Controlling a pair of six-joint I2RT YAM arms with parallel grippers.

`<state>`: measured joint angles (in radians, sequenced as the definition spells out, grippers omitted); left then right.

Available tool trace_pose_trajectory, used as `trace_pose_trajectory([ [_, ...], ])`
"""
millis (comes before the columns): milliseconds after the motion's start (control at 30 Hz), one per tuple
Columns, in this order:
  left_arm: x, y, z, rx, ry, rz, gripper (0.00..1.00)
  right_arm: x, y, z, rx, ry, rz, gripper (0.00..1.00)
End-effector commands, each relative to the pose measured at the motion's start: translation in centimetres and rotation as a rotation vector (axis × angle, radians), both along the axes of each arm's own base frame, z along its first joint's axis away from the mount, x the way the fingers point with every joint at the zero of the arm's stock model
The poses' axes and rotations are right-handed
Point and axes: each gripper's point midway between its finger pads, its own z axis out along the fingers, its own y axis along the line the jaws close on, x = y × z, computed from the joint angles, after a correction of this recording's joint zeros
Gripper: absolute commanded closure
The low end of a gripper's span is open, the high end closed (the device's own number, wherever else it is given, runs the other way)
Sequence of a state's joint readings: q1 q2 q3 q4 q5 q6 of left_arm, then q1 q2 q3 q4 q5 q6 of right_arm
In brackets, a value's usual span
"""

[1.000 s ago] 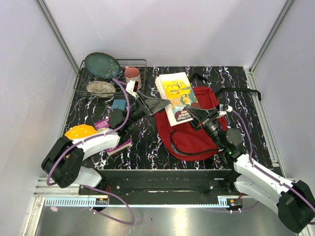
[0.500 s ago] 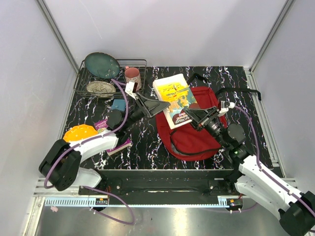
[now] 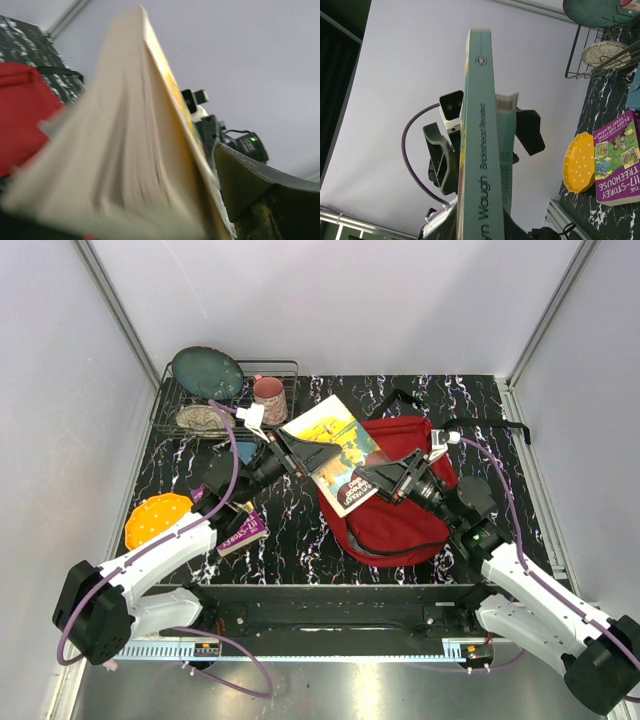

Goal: Pack the student bag
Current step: Adjust the book.

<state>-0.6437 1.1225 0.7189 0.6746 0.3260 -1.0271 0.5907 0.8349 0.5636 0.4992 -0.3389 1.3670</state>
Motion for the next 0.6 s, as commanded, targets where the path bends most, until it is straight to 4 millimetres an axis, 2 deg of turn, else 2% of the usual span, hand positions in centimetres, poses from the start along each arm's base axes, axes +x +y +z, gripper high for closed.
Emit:
trace_pose_trajectory([
  [0, 1.6, 2.3, 2.7, 0.001, -0.089, 0.155, 0.07, -4.0, 0.5, 4.1, 0.023, -0.184, 0.158, 1.00],
  [67, 1.9, 2.7, 2.3, 0.026, -0.083, 0.182, 0.08, -4.3, 0.4, 3.6, 0.000, -0.177, 0.167, 1.00],
  [200, 1.9, 3.7, 2.5, 0.034, -0.092, 0.224, 0.18, -4.3, 0.2, 3.1, -0.045, -0.183, 0.146, 1.00],
  [333, 1.7, 4.1, 2.4, 0.039, -0.098, 0.237, 0.49, -3.4, -0.1, 2.5, -0.082, -0.164, 0.096, 1.00],
  [367, 1.6, 4.2, 2.4, 0.040, -0.102, 0.238, 0.68, -3.2, -0.2, 2.4, -0.088, -0.161, 0.086, 1.00],
  [433, 1.4, 4.3, 2.4, 0.037, -0.106, 0.235, 0.84, -2.8, -0.2, 2.4, -0.092, -0.160, 0.070, 0.99],
  [467, 1.3, 4.3, 2.4, 0.031, -0.104, 0.233, 0.99, -2.7, -0.1, 2.3, -0.092, -0.155, 0.068, 0.96],
  [533, 1.3, 4.2, 2.1, 0.026, -0.097, 0.228, 1.00, -2.4, -0.1, 2.2, -0.082, -0.141, 0.059, 0.78],
  [567, 1.2, 4.2, 2.1, 0.014, -0.090, 0.223, 1.00, -2.3, -0.2, 2.6, -0.063, -0.152, 0.049, 0.60],
])
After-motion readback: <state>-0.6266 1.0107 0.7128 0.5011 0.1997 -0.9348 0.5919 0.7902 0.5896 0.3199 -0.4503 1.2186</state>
